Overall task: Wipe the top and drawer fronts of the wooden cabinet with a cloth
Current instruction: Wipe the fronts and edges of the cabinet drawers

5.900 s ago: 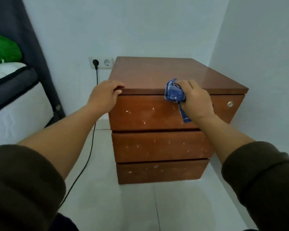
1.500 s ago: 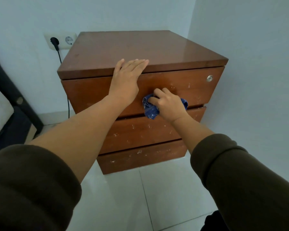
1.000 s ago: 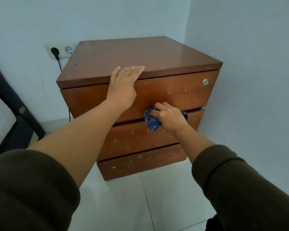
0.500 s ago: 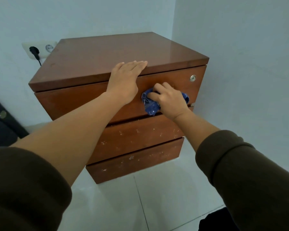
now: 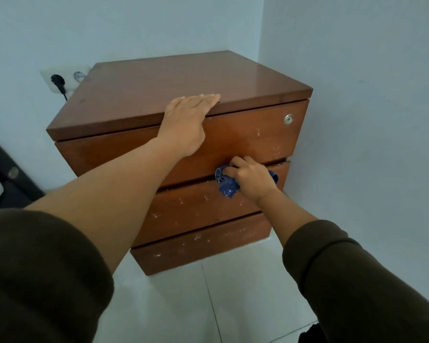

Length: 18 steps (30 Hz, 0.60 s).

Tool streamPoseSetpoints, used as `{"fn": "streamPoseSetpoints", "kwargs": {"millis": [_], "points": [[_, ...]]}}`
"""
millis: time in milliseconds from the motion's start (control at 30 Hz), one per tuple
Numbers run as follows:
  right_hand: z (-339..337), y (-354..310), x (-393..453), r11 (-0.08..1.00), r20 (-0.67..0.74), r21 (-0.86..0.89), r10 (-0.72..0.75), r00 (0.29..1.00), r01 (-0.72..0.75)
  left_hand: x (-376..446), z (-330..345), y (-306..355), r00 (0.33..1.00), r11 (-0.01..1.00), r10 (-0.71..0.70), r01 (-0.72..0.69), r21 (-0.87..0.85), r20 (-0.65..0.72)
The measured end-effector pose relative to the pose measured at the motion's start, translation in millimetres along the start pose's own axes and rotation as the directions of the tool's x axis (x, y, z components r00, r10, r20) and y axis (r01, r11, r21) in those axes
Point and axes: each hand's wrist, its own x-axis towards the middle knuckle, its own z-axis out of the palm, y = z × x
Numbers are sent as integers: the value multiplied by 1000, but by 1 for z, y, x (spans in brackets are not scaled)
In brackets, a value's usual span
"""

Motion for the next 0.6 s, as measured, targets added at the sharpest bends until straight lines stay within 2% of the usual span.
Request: {"fn": "streamPoseSetpoints", "kwargs": {"millis": [133, 267, 400, 600], "points": [[-40, 16, 14, 1000, -148, -29, -11, 989, 7, 10, -11, 0, 989, 1000, 16, -16, -2, 150], [-80, 40, 39, 993, -312, -112, -5, 950, -31, 27, -20, 13, 938, 999, 29, -37, 17, 346], [-86, 56, 49, 986, -350, -163, -20, 936, -40, 41, -12, 33, 928, 996, 84, -79, -28, 362], [-59, 52, 38, 984, -438, -156, 6, 899, -83, 50, -2, 29, 932, 992, 121, -104, -70, 342]]}}
